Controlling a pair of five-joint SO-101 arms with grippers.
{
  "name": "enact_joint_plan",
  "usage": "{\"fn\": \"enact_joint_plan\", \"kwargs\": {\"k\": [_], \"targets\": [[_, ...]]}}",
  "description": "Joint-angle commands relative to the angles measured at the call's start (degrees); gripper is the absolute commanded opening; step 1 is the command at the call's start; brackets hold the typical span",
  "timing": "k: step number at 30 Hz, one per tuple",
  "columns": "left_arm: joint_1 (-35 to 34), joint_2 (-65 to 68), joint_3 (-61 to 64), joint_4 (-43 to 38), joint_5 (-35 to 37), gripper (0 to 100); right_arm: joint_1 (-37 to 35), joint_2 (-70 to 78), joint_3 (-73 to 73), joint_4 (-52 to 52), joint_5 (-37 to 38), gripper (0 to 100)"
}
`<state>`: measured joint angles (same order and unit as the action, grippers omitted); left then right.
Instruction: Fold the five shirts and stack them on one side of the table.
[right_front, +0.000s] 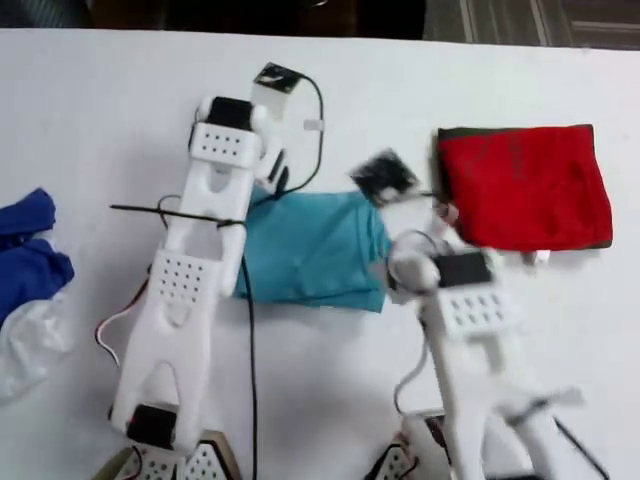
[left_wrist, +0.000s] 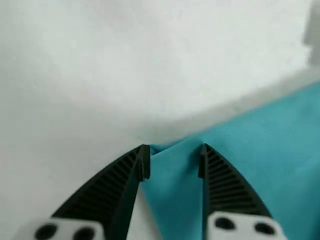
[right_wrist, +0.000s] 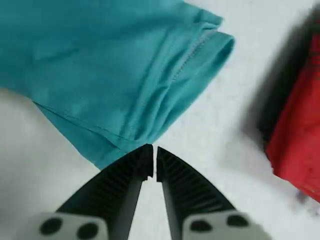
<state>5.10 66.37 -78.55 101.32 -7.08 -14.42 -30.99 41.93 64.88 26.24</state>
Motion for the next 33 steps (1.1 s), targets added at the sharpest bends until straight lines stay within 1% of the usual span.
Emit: {"fn": "enact_joint_plan", "kwargs": {"k": [1,5,11,17,21,27,30,33], "targets": [[-0.62,0.44,-1.71,0.09,-0.62,18,-2.86,9.01,-4.92,-0.84,-2.37,1.9],[-1.32,2.55,-1.71,0.09,-0.53,18,-2.77,15.69,-4.92,-3.65,-2.37,1.9],[-4.84,3.16,-1.71,0.09,-0.44,18,1.10,22.73,-4.04,-5.14,-2.37,1.9],[-7.56,3.34,-1.71,0.09,-0.70,18,4.35,26.68,0.18,-9.89,-1.93,1.9],[-7.12,3.16,-3.82,0.62,-0.62,18,4.53,23.16,-1.14,-8.84,-1.93,1.9],[-5.89,0.97,-10.42,1.14,-0.35,18,4.44,10.77,-5.36,-2.86,-2.02,1.9],[-5.54,-3.87,-9.45,1.23,-0.35,18,4.70,6.46,-8.09,-0.57,-2.37,1.9],[-5.10,-10.55,-4.44,1.32,-0.35,18,4.70,6.11,-10.99,-0.40,-2.46,1.9]]}}
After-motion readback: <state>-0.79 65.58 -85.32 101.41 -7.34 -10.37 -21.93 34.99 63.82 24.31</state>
